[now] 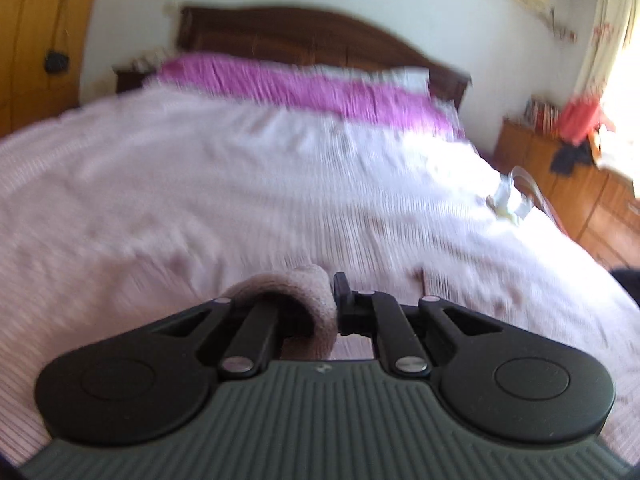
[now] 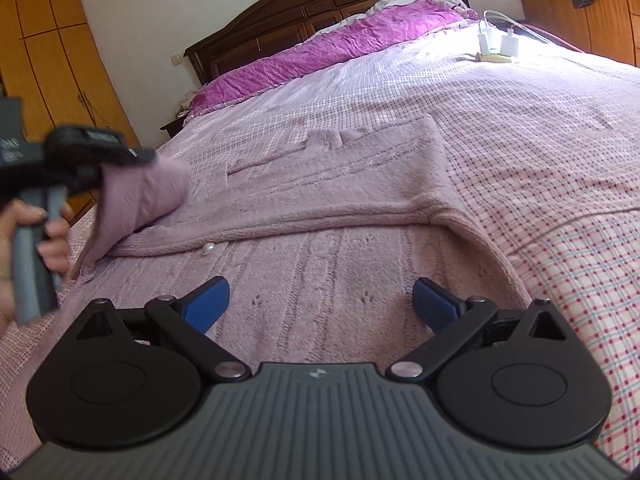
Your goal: Fold small clothes
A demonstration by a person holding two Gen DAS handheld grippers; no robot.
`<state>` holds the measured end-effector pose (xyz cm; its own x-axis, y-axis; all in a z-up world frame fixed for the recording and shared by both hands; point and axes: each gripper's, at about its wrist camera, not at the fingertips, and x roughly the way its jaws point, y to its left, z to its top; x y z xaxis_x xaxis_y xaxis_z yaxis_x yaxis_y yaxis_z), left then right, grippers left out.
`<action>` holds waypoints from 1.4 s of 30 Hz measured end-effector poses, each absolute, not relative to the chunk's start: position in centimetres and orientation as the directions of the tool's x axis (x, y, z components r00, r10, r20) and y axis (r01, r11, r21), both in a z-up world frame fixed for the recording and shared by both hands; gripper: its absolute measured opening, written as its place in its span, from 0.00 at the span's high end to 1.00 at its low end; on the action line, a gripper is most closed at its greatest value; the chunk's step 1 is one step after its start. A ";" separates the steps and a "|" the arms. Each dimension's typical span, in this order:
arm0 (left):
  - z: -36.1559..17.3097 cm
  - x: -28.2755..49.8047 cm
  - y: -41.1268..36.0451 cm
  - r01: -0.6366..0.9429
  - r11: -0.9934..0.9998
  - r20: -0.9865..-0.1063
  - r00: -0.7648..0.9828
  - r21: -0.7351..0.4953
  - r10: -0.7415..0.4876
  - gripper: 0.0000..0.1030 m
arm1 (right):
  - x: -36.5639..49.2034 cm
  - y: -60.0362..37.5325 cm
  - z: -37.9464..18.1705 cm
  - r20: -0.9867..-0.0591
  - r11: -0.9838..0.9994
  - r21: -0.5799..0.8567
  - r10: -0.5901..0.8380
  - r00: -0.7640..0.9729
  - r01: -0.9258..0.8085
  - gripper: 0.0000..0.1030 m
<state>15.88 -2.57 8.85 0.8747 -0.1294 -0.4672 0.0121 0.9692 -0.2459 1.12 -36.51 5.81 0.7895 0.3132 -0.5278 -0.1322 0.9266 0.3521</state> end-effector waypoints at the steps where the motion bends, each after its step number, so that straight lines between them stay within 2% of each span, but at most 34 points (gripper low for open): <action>1: 8.0 16.1 -2.9 0.016 0.969 -0.491 0.860 -0.246 -0.139 0.91 | 1.1 -36.6 5.7 -0.527 0.925 0.356 0.314 0.790 -0.130 0.01; 4: 5.6 16.9 -3.6 0.030 0.969 -0.568 0.805 -0.245 -0.169 0.88 | 1.2 -36.8 5.5 -0.524 0.921 0.366 0.319 0.790 -0.130 0.01; 6: 4.0 17.2 -3.8 0.035 0.968 -0.614 0.768 -0.248 -0.184 0.78 | 1.3 -36.7 5.4 -0.525 0.923 0.363 0.319 0.789 -0.132 0.01; 11: 4.2 15.3 -3.8 0.061 0.973 -0.613 0.768 -0.221 -0.188 0.67 | 1.3 -36.6 5.2 -0.529 0.925 0.357 0.316 0.788 -0.131 0.01; 16: 7.0 12.2 -3.1 0.066 0.980 -0.611 0.774 -0.185 -0.168 0.49 | 1.6 -36.2 5.5 -0.546 0.932 0.341 0.302 0.782 -0.122 0.01; 24: 8.6 7.9 1.1 -0.062 0.993 -0.653 0.757 -0.103 -0.021 0.48 | 1.7 -34.5 7.0 -0.530 0.928 0.334 0.331 0.781 -0.167 0.01; 34: 8.8 4.3 8.5 -0.250 0.968 -0.675 0.720 -0.031 0.164 0.48 | 4.1 -27.7 10.9 -0.488 0.878 0.306 0.477 0.731 -0.369 0.01; 42: 8.4 2.4 11.7 -0.328 0.944 -0.687 0.694 -0.032 0.218 0.48 | 6.9 -19.5 11.9 -0.511 0.799 0.296 0.595 0.621 -0.523 0.01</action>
